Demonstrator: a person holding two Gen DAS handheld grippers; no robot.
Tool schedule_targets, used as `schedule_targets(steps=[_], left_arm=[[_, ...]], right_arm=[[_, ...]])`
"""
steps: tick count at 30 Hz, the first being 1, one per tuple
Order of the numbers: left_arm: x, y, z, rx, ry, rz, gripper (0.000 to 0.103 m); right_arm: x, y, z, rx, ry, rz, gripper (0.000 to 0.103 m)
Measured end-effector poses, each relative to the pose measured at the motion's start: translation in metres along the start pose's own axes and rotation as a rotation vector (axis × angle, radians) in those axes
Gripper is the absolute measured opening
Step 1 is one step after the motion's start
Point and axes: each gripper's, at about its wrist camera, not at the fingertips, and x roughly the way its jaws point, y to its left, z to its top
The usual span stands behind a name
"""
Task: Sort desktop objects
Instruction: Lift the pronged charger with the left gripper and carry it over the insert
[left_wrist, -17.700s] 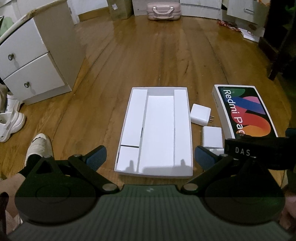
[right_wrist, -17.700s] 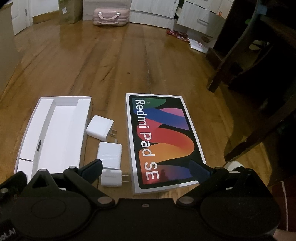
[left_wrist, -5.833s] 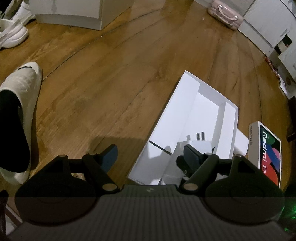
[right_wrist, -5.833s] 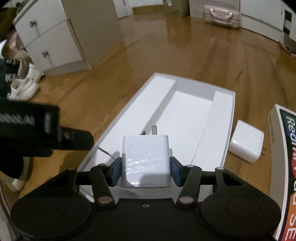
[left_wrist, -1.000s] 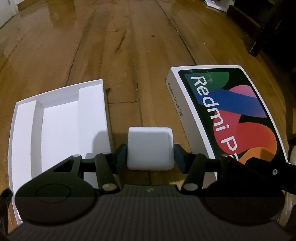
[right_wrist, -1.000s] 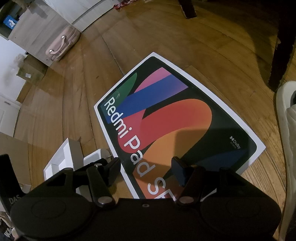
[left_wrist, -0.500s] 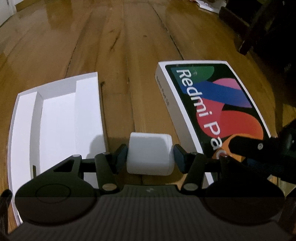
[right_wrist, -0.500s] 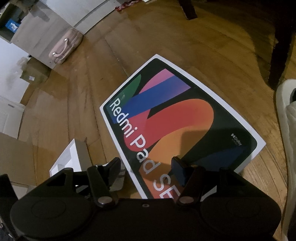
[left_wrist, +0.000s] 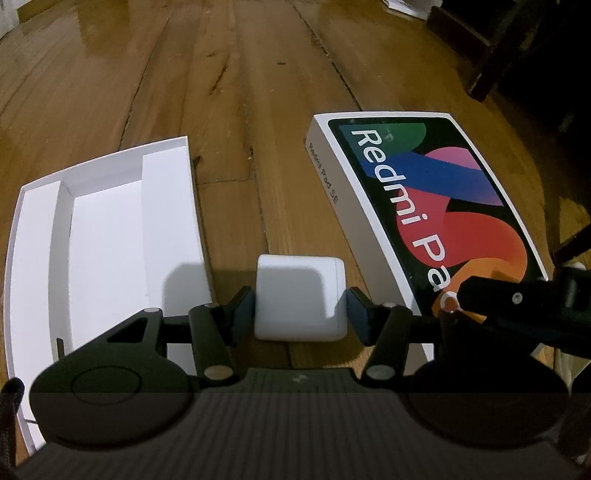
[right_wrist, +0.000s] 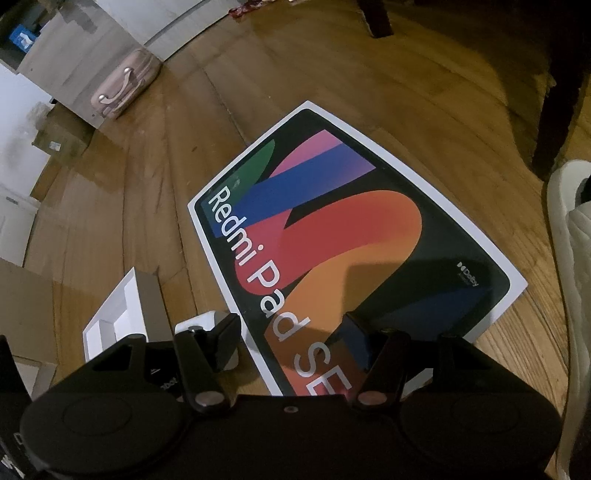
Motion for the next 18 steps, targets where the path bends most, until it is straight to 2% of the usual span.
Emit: schedule_targets(steps=[9,15,18], left_arm=[[-0.01,0.001,-0.004,-0.055,-0.021,-0.008,0.053],[-0.011,0.0,-0.008,-0.079,0.014,-0.022,0.053],[-0.009,0.0,-0.01,-0.073,0.023,-0.017,0.053]], right_arm=[[0.004,-0.001,0.006,0.019,0.005,0.007,0.067],[0.005,-0.008,0.004,0.069,0.017,0.046,0.067],[0.003,-0.007,0.002,0.056,0.018,0.034,0.067]])
